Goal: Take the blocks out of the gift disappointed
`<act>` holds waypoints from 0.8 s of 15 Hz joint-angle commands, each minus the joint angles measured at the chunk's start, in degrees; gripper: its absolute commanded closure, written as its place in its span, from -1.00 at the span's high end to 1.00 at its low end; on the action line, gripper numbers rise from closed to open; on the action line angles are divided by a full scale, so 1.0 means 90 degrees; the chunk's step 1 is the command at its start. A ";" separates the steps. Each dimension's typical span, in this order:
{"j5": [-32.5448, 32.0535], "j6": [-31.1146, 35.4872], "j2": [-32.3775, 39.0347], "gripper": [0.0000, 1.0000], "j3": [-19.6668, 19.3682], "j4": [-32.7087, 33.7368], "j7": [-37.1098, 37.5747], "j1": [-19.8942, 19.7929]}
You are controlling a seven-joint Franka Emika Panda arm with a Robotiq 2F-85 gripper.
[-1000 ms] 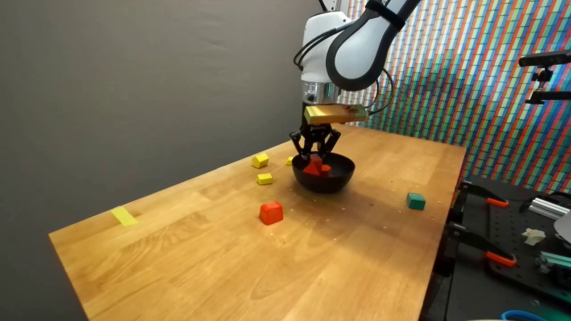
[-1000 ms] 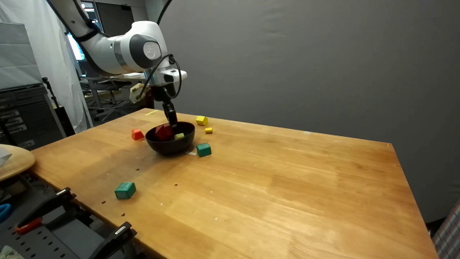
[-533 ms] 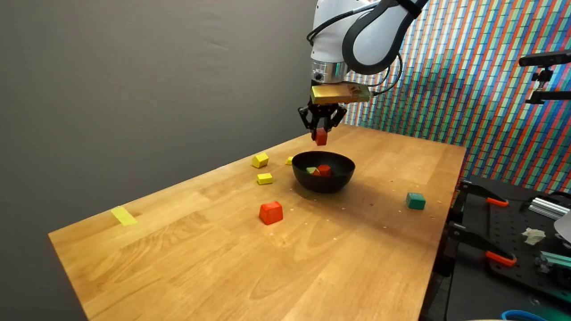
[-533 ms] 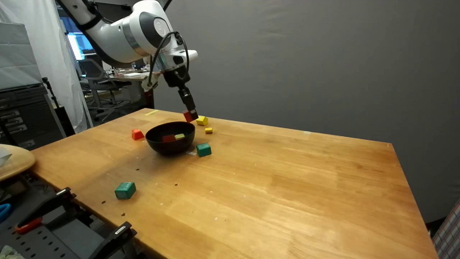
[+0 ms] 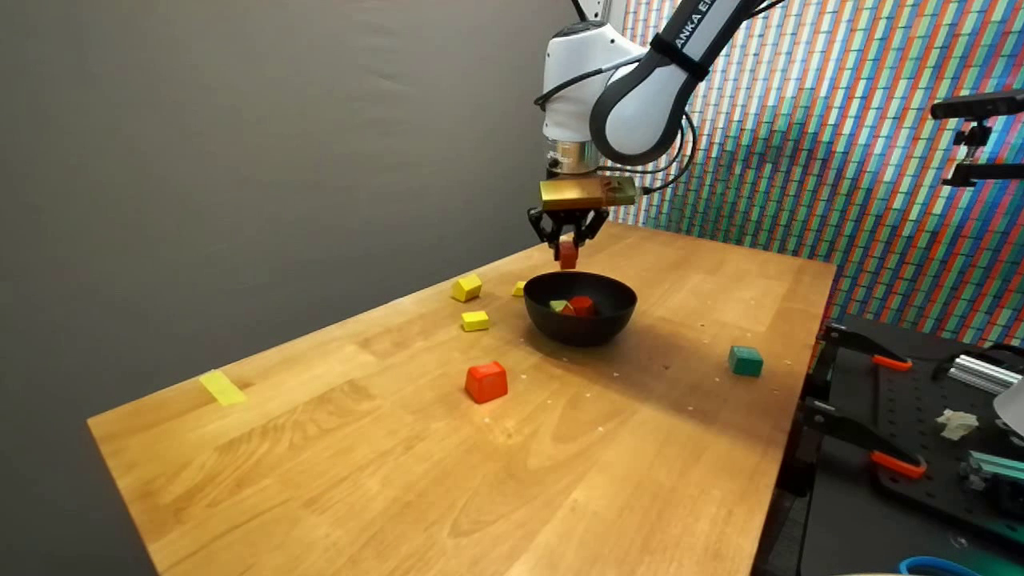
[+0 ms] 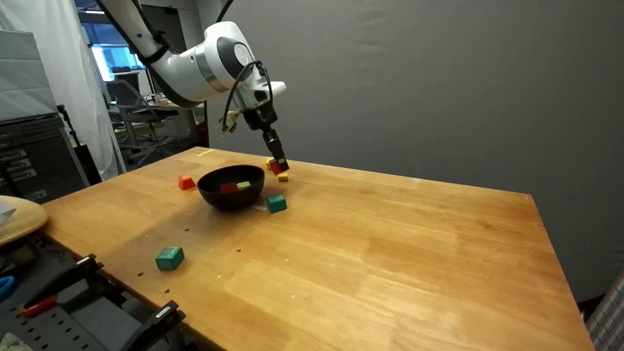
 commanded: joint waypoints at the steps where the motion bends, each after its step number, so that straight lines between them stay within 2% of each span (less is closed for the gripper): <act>1: -0.0036 -0.0037 0.0330 -0.67 -0.0173 0.0419 0.0198 0.0021; 7: -0.0069 0.0004 0.0742 -0.62 -0.0443 0.0866 0.0329 0.0069; 8: -0.0013 -0.0025 0.0786 -0.42 -0.0425 0.0948 0.0298 0.0036; 9: 0.0032 -0.0045 0.0816 0.13 -0.0389 0.1023 0.0222 0.0001; 10: 0.0063 -0.0059 0.0817 0.15 -0.0346 0.1057 0.0138 -0.0025; 12: 0.0136 -0.0125 0.0646 0.44 -0.0076 0.0958 -0.0420 -0.0178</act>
